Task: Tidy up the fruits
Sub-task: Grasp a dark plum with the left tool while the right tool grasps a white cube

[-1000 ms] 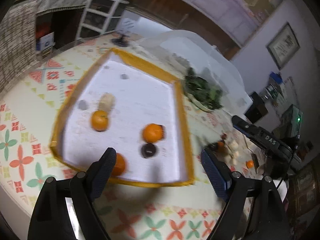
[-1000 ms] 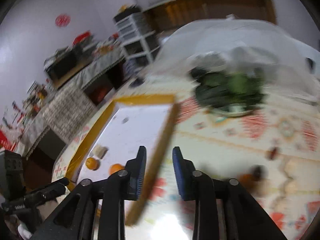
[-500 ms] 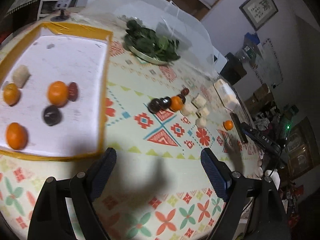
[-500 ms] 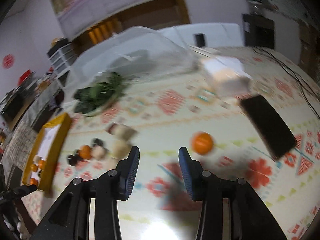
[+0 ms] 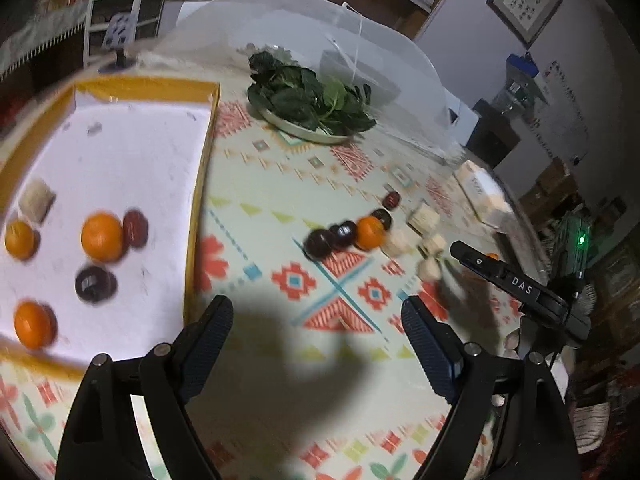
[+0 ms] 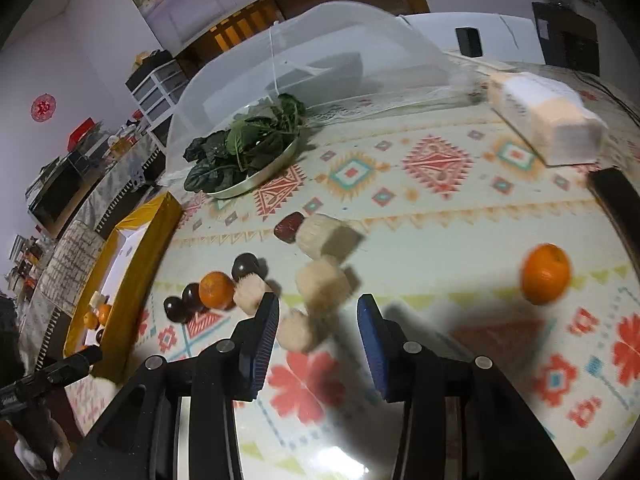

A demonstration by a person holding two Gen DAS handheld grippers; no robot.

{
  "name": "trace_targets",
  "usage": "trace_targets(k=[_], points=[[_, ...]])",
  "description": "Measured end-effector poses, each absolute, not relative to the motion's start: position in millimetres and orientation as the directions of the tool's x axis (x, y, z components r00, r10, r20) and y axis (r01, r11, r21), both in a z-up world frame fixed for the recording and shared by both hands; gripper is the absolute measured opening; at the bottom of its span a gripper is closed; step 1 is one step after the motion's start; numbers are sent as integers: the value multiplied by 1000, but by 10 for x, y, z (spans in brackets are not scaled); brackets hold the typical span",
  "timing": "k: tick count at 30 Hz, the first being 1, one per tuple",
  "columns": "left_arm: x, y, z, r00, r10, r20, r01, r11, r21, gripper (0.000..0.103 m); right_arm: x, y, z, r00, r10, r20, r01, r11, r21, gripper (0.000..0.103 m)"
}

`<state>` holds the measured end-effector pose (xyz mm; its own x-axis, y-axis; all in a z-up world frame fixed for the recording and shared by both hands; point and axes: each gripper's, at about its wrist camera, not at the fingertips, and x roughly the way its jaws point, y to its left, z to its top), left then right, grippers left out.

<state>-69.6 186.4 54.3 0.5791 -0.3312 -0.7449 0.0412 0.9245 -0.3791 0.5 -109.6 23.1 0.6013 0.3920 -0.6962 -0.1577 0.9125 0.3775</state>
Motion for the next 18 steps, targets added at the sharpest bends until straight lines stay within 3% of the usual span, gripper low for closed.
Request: trace_targets(k=[3, 8, 18], points=[[-512, 1785, 534, 584, -291, -758, 51, 945, -323, 84, 108, -1028, 168, 600, 377, -706, -137, 918, 373, 44], [-189, 1569, 403, 550, -268, -791, 94, 961, -260, 64, 209, -978, 103, 588, 358, -725, -127, 926, 355, 44], [96, 1424, 135, 513, -214, -831, 99, 977, -190, 62, 245, -1061, 44, 592, 372, -715, -107, 915, 388, 40]])
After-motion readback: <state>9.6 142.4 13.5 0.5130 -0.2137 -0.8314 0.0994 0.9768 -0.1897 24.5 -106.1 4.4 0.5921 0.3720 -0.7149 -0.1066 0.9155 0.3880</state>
